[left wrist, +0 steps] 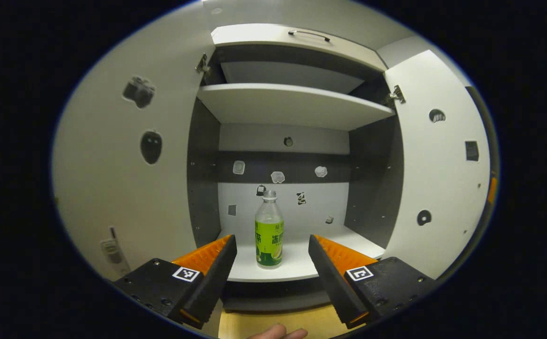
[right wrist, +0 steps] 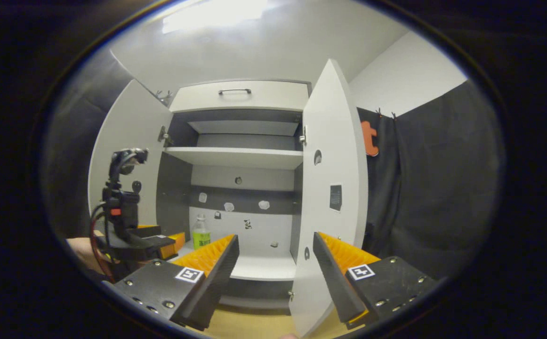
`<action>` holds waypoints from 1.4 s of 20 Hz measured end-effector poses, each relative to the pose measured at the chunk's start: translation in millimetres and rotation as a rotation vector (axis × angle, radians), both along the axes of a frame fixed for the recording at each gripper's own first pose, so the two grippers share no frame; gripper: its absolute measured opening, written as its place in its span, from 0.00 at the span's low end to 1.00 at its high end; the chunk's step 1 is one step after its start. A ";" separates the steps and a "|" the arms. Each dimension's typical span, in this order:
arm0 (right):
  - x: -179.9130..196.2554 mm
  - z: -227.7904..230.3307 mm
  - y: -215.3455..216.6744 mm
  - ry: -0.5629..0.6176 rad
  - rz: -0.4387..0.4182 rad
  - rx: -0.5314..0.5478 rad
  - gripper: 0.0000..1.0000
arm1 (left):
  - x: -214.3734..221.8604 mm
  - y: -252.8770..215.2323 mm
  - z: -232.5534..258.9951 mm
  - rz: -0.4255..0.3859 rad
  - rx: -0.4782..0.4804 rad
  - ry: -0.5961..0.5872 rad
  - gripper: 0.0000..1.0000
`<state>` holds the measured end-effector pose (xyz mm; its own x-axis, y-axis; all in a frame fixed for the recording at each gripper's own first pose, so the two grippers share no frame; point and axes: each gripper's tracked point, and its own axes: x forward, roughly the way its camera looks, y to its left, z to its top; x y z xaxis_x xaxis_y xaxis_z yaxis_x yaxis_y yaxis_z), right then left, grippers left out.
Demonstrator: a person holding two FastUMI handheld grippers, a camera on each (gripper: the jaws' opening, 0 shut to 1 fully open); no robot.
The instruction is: Grasp the bottle in the cabinet with the left hand and place it on the coaster, then close the right door with the right hand and the left door with the left hand.
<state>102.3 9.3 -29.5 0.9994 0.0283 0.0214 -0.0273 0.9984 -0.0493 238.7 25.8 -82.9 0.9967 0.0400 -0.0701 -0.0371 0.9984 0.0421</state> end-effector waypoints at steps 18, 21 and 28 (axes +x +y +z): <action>16.4 -28.6 -0.8 0.071 -0.006 -0.001 0.96 | 147.7 24.4 -64.8 0.069 0.001 0.084 0.88; 4.7 -24.1 -5.1 0.061 0.001 0.018 0.95 | 133.8 17.9 -50.9 0.052 -0.069 0.075 0.78; -27.7 -9.7 -10.2 0.052 0.031 0.036 0.95 | 61.5 21.4 5.7 0.040 -0.017 0.010 0.78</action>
<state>74.6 -0.9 -39.2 0.9978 0.0598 -0.0295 -0.0601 0.9981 -0.0115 300.1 47.2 -77.2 0.9936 0.0787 -0.0810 -0.0769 0.9967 0.0257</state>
